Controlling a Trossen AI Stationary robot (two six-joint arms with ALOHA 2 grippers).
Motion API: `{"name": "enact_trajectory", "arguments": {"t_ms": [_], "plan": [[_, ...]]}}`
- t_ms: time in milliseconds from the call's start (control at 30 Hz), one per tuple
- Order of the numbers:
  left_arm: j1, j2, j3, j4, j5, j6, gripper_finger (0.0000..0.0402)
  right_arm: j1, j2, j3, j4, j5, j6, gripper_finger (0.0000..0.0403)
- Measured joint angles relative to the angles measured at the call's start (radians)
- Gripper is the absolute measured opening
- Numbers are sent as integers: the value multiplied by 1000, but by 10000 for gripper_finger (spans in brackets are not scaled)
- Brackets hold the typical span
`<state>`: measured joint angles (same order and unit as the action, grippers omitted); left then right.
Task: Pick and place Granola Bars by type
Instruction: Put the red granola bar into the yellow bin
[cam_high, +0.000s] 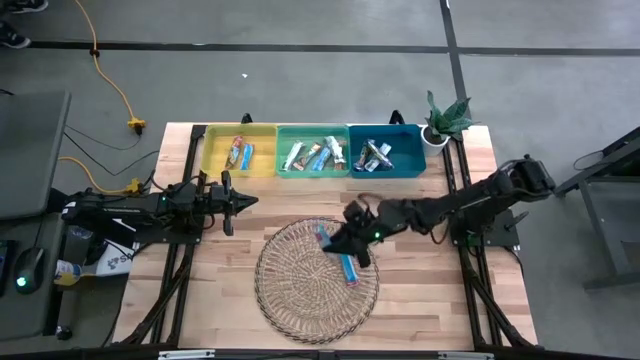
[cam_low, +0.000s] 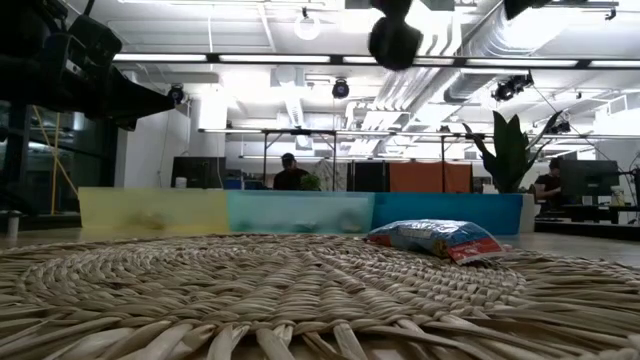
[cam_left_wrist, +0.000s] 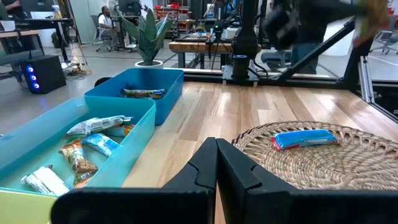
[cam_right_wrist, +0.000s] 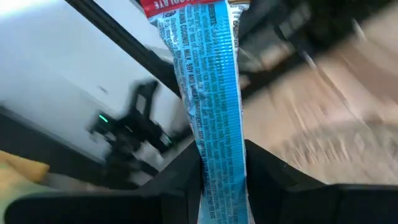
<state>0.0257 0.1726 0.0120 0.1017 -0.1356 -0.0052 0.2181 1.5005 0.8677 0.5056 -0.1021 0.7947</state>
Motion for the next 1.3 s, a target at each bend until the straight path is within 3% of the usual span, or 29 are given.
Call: {"name": "enact_trajectory", "arguments": {"t_ms": [200,433,1000,1300], "plan": [[0,0,0,0,0,0,0,-61,-1,1,152,-25,-49,91],[0,0,0,0,0,0,0,-120,-1,71,140,-26,-194,91],[0,0,0,0,0,0,0,-311,-2,714,-472,-71,-677,91],[0,0,0,0,0,0,0,-474,63,914,-553,-122,-734,91]]}}
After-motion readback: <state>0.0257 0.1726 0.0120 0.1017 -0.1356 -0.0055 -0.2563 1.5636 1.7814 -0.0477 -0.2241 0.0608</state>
